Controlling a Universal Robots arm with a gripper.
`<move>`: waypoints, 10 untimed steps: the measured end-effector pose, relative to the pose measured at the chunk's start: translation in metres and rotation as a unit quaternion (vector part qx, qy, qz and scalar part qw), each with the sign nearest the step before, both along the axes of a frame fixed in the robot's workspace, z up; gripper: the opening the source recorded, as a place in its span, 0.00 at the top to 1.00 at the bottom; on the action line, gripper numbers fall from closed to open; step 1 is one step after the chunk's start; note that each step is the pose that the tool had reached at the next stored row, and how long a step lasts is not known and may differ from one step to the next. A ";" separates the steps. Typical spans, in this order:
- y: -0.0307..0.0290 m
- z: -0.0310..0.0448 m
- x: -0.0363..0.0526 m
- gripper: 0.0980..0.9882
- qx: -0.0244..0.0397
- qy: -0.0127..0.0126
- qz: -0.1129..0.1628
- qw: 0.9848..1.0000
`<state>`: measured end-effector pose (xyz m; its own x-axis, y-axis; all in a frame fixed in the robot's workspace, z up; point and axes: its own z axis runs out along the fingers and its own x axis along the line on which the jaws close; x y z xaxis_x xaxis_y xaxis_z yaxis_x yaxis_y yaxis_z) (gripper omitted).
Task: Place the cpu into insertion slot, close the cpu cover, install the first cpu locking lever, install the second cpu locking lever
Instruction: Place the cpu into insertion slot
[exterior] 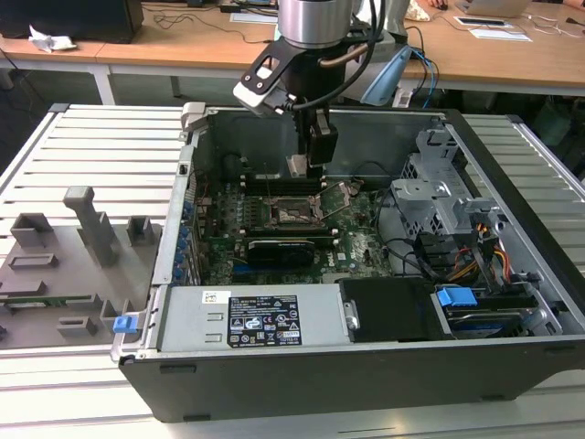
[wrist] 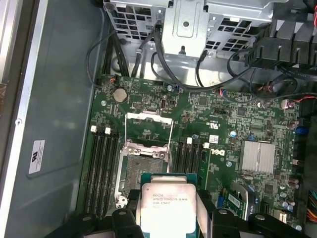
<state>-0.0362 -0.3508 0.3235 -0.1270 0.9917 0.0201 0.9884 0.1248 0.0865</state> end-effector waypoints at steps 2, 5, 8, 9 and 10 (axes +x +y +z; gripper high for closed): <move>0.0000 -0.0003 0.0000 0.51 0.000 0.000 0.000 1.000; 0.0000 -0.0008 -0.0001 0.51 0.000 0.000 0.000 1.000; 0.0000 -0.0014 -0.0002 0.51 0.000 0.000 0.000 1.000; 0.0000 -0.0024 -0.0002 0.51 0.000 0.000 -0.003 1.000; 0.0000 -0.0044 -0.0002 0.51 0.000 0.000 -0.021 1.000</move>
<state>-0.0364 -0.3507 0.3191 -0.0854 0.9961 0.0202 0.9928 0.0834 0.0865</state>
